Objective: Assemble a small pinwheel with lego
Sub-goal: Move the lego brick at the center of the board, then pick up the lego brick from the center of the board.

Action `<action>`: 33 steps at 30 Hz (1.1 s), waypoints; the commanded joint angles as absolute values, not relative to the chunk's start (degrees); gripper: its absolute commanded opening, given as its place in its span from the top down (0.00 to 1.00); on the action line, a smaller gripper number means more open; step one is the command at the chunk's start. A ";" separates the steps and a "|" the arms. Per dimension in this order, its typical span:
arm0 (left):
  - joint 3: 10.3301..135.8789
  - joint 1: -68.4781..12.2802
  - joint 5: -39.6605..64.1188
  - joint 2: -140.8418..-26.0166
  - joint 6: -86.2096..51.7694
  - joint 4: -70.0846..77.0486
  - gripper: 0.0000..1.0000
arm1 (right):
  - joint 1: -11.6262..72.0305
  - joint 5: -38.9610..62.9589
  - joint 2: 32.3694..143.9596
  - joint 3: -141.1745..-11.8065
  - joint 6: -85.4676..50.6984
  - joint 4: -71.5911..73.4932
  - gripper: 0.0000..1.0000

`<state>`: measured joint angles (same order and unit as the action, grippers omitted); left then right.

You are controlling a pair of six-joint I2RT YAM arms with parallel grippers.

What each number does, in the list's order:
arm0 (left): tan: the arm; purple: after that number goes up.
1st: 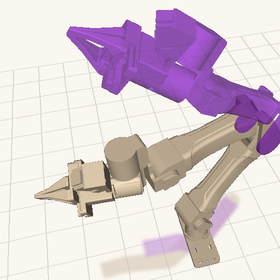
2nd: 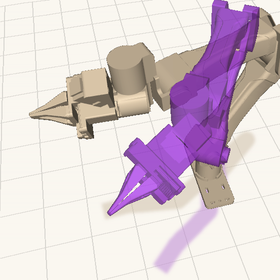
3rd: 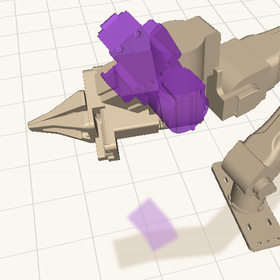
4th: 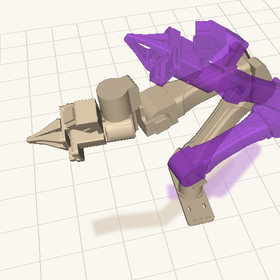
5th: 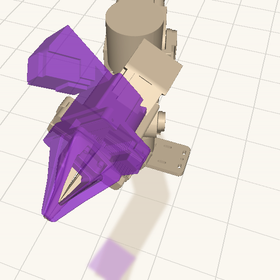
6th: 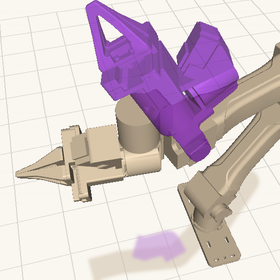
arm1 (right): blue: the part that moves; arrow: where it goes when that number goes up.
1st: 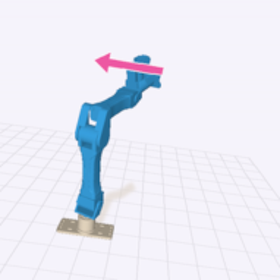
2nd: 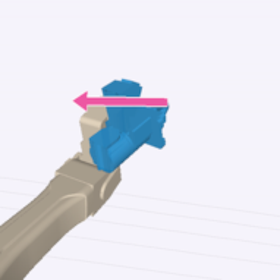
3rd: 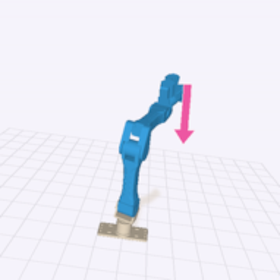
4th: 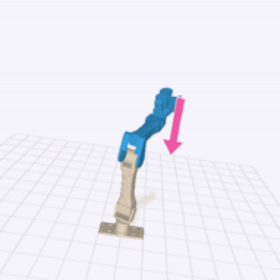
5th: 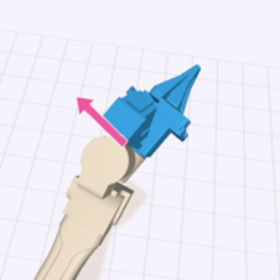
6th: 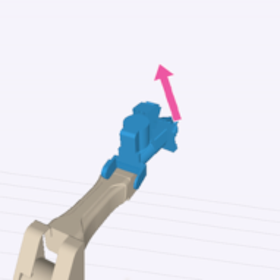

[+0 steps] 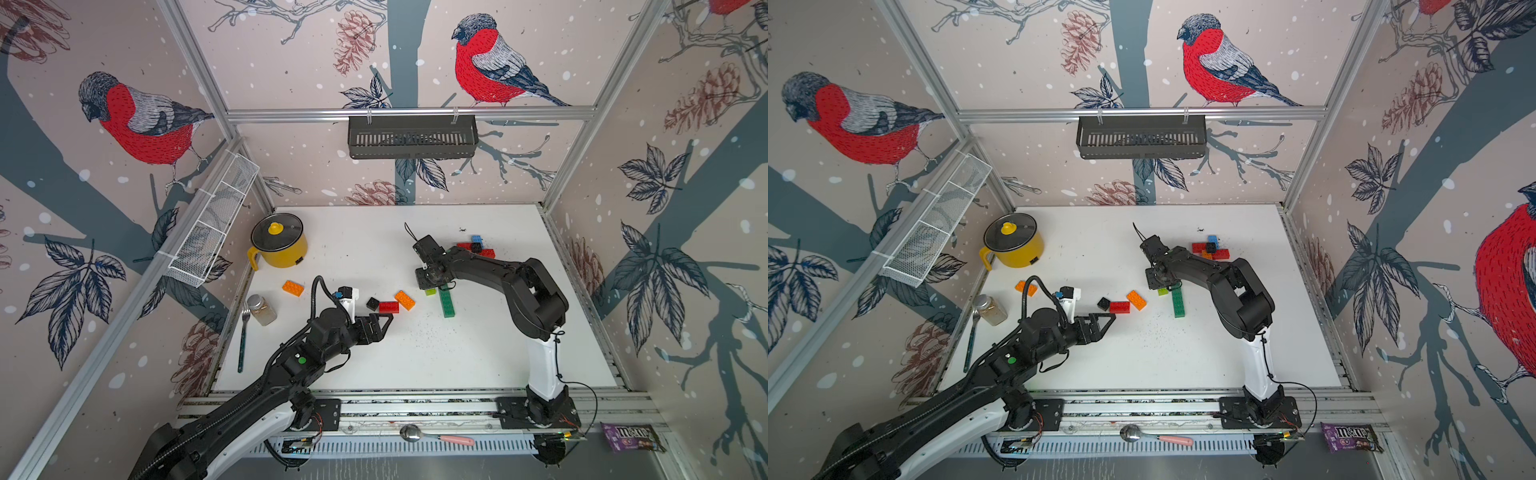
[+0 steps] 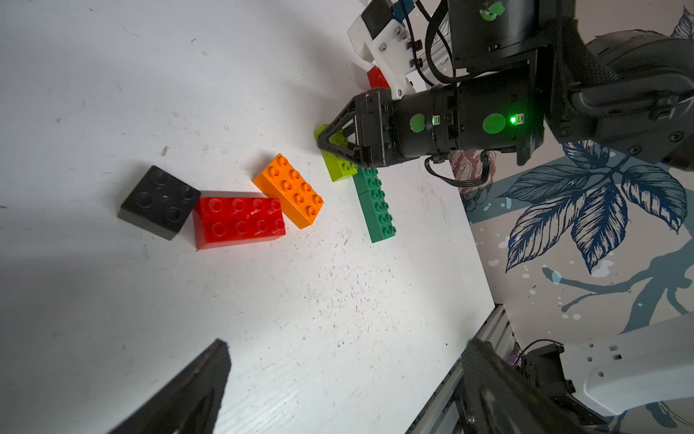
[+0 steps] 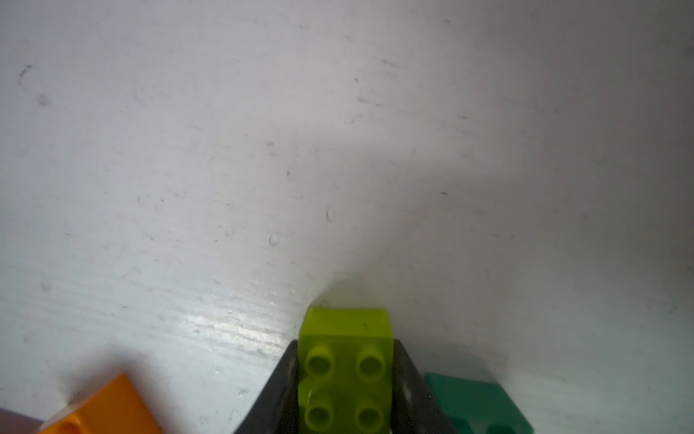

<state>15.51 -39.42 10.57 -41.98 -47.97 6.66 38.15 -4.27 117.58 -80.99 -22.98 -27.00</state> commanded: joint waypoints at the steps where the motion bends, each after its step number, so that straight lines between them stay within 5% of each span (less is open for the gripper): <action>1: 16.12 -39.37 12.48 -43.35 -47.99 10.98 0.03 | 38.06 -4.27 116.67 -80.20 -24.80 -26.78 0.54; 9: 15.50 -39.37 12.04 -43.91 -48.16 11.84 0.03 | 39.90 -4.34 113.32 -79.15 -25.80 -27.03 0.49; 33: 14.59 -39.37 11.43 -42.82 -47.90 11.77 0.03 | 41.05 -7.27 115.47 -80.42 -26.49 -28.80 0.58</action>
<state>14.57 -39.42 11.79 -42.78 -47.99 8.71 40.93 -6.26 115.63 -80.03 -25.71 -28.16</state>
